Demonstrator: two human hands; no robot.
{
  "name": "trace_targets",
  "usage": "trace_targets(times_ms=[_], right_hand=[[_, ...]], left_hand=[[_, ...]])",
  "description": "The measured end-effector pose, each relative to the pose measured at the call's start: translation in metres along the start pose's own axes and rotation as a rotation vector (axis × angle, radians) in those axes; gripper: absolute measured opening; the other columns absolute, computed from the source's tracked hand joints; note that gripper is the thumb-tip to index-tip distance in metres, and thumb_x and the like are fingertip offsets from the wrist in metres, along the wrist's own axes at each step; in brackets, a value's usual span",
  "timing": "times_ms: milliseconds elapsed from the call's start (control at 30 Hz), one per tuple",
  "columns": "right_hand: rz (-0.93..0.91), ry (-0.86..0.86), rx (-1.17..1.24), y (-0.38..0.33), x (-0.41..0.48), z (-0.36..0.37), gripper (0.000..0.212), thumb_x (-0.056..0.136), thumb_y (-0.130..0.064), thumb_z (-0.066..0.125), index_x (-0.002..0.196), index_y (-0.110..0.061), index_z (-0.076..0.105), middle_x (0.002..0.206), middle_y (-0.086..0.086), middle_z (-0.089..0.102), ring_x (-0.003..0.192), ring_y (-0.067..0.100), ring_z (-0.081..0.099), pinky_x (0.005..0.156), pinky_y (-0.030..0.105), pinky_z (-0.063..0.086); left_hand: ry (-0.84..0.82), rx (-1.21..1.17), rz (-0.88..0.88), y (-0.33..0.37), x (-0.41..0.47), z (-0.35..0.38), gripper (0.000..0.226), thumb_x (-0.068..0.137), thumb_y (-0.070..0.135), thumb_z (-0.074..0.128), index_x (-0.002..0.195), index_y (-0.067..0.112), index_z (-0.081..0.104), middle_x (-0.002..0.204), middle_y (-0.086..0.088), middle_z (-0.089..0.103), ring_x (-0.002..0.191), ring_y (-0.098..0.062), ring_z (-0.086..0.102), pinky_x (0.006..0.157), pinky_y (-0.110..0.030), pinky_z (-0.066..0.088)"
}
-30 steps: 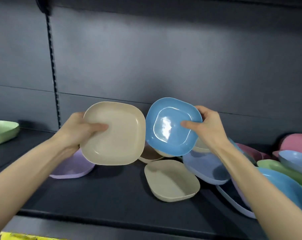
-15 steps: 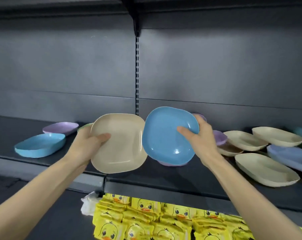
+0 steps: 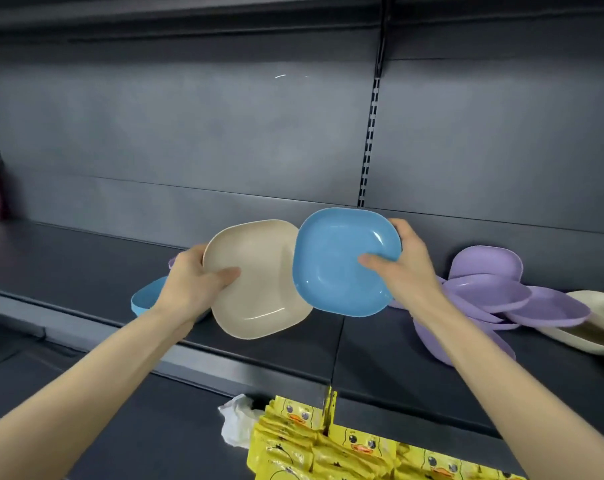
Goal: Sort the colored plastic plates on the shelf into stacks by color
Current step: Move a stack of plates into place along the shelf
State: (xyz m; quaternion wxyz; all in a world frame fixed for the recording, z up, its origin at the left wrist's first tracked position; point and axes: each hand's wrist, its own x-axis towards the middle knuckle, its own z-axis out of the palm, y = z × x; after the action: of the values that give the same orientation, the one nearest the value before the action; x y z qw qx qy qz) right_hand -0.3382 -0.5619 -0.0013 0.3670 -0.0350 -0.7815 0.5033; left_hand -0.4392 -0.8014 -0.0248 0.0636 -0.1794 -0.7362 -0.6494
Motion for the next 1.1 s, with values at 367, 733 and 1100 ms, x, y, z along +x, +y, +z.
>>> trace_targets(times_ms=[367,733,1100], right_hand=[[0.112,0.087,-0.159,0.059,0.038,-0.011,0.036,0.080,0.001,0.065,0.105,-0.021,0.052,0.089,-0.013,0.060,0.078,0.005,0.058,0.060,0.018,0.044],[0.212,0.136,-0.225,0.088,0.040,-0.014,0.039,0.078,0.006,0.064,0.104,-0.019,0.051,0.088,-0.013,0.060,0.078,0.004,0.058,0.062,0.017,0.047],[0.240,0.177,-0.222,0.087,0.043,0.010,0.040,0.079,0.002,0.065,0.108,-0.021,0.051,0.090,-0.012,0.061,0.080,0.006,0.058,0.063,0.020,0.047]], left_hand=[[-0.382,0.263,0.049,-0.040,0.082,0.070,0.034,0.072,0.013,0.075,0.096,0.020,0.053,0.094,-0.002,0.066,0.090,-0.023,0.063,0.078,-0.035,0.053],[-0.739,0.309,0.041,-0.067,0.098,0.114,0.045,0.073,0.006,0.075,0.108,0.021,0.050,0.091,0.003,0.063,0.079,-0.013,0.060,0.067,-0.026,0.052],[-0.763,0.611,0.300,-0.073,0.085,0.106,0.092,0.070,0.041,0.078,0.142,0.021,0.027,0.128,0.002,0.046,0.114,-0.014,0.047,0.093,-0.027,0.042]])
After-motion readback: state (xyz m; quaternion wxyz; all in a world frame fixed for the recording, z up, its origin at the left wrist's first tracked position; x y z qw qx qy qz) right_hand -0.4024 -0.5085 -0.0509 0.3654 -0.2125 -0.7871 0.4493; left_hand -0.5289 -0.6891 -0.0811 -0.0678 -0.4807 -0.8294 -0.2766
